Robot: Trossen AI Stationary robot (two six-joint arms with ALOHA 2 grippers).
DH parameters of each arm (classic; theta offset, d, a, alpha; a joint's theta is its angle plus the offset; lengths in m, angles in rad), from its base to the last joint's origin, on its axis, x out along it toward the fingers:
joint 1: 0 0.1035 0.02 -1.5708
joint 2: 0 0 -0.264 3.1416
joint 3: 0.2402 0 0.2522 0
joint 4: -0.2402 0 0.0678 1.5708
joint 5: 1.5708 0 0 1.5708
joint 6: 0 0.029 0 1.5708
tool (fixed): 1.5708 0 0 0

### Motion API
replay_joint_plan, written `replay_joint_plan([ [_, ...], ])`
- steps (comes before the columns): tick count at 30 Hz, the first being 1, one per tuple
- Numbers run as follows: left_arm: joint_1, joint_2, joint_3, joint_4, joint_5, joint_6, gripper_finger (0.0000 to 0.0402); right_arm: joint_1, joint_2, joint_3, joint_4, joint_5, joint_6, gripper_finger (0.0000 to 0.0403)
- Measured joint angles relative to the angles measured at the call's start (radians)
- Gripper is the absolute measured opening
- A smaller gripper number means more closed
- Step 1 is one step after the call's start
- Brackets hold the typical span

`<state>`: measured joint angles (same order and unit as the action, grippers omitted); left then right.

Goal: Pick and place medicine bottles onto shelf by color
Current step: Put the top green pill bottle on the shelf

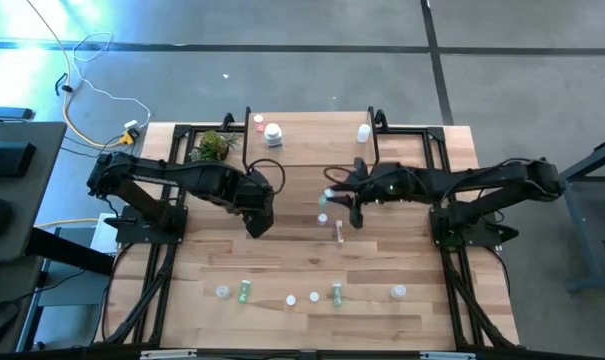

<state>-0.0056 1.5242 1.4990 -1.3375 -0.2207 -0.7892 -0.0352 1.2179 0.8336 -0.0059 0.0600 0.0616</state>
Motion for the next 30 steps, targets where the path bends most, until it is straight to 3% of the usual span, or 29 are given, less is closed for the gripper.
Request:
replay_joint_plan([
  [5,0.041,0.000,0.000,0.006,0.000,0.058,0.0195,-0.063,0.000,0.115,-0.121,0.047,-0.102,0.0099],
  [14,0.119,0.000,0.000,0.089,0.000,0.173,0.0195,-0.213,0.001,0.235,-0.191,0.052,-0.186,0.0099],
  [30,0.221,0.000,0.000,0.414,0.089,0.449,0.0195,-0.509,0.039,0.260,-0.212,0.038,-0.209,0.0099],
])
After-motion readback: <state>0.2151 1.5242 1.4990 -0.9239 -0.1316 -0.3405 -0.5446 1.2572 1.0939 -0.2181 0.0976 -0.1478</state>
